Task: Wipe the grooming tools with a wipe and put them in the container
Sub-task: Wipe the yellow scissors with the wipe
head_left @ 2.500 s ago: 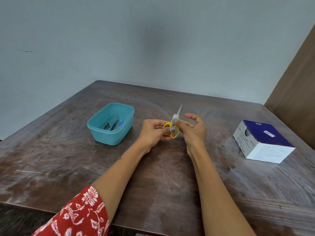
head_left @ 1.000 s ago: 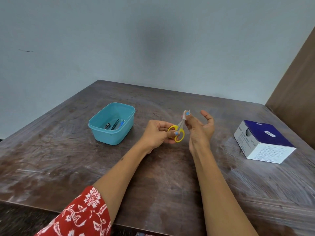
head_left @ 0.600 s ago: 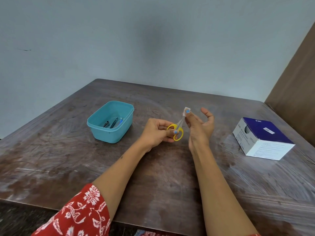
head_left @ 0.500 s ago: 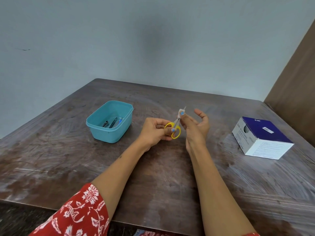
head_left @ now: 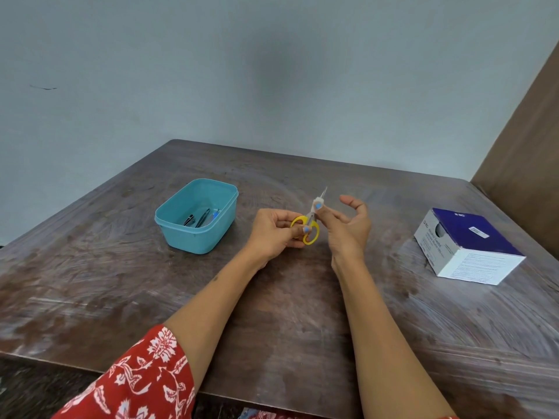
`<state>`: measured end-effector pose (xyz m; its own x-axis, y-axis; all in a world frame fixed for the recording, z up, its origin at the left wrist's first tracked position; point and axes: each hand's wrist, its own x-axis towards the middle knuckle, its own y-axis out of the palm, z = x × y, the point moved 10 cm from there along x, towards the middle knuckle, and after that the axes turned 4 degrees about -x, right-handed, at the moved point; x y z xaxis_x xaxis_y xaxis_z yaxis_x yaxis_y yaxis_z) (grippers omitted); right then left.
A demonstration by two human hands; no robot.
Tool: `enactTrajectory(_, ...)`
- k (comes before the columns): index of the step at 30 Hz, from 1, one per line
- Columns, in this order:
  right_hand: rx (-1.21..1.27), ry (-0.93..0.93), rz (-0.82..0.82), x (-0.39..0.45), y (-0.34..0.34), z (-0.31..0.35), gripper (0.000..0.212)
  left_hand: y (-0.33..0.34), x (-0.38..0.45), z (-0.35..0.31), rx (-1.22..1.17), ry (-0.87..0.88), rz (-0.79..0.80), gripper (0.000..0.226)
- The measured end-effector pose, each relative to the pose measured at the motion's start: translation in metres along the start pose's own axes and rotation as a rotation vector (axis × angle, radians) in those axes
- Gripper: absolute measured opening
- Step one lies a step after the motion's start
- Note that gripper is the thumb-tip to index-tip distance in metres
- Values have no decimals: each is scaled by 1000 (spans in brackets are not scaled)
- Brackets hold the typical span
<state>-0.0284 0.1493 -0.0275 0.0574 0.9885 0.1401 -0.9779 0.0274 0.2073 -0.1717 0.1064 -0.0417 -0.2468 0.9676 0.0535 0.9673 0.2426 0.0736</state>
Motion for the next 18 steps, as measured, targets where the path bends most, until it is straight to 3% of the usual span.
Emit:
enactTrajectory(4, -52, -24, 42, -5, 6, 4, 45, -4, 1, -2, -34, 19, -25, 18)
enactTrajectory(18, 87, -41, -71, -2, -6, 10, 41, 5, 0, 4, -159, -49, 15, 15)
